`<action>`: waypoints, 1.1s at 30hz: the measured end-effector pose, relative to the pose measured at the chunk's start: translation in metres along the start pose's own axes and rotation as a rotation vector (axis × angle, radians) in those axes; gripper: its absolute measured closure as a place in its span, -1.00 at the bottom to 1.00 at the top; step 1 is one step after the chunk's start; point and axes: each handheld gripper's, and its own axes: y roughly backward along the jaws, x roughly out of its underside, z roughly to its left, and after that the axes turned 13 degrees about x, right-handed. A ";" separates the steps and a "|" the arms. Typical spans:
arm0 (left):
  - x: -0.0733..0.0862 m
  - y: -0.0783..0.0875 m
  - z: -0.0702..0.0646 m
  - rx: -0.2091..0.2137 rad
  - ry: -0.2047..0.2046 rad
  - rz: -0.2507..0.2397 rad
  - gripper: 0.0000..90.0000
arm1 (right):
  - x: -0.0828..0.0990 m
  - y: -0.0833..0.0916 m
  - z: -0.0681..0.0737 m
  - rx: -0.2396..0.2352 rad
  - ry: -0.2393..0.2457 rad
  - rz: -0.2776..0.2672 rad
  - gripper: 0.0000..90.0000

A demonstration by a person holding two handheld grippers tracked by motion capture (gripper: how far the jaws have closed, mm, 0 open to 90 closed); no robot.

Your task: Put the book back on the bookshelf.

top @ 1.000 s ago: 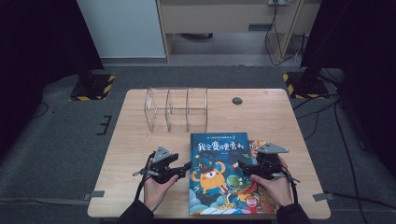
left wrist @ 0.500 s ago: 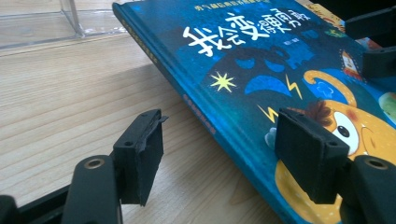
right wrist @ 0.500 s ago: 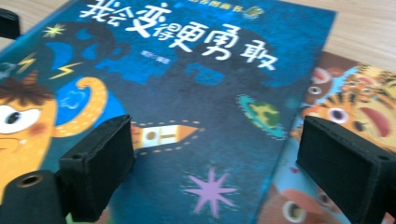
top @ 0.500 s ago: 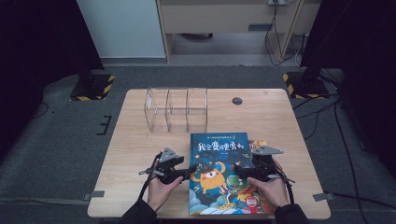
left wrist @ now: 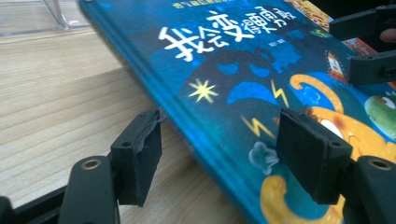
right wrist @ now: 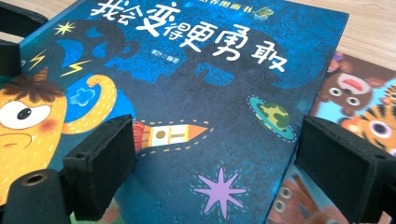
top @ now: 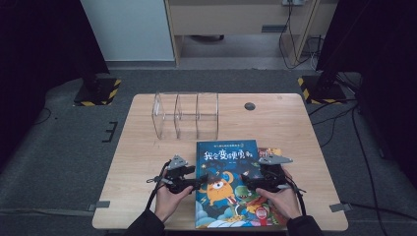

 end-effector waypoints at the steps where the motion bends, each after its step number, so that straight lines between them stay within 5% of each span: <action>1: 0.000 0.000 0.000 0.004 0.009 -0.004 -0.36 | 0.000 0.000 0.001 0.000 -0.001 0.001 -0.74; 13: 0.002 -0.004 0.012 0.072 0.094 -0.004 -0.51 | -0.002 -0.002 0.004 -0.007 0.014 -0.004 -0.72; 33: -0.002 -0.002 0.013 0.073 0.144 0.039 -0.56 | -0.005 -0.005 0.012 -0.011 0.016 -0.007 -0.67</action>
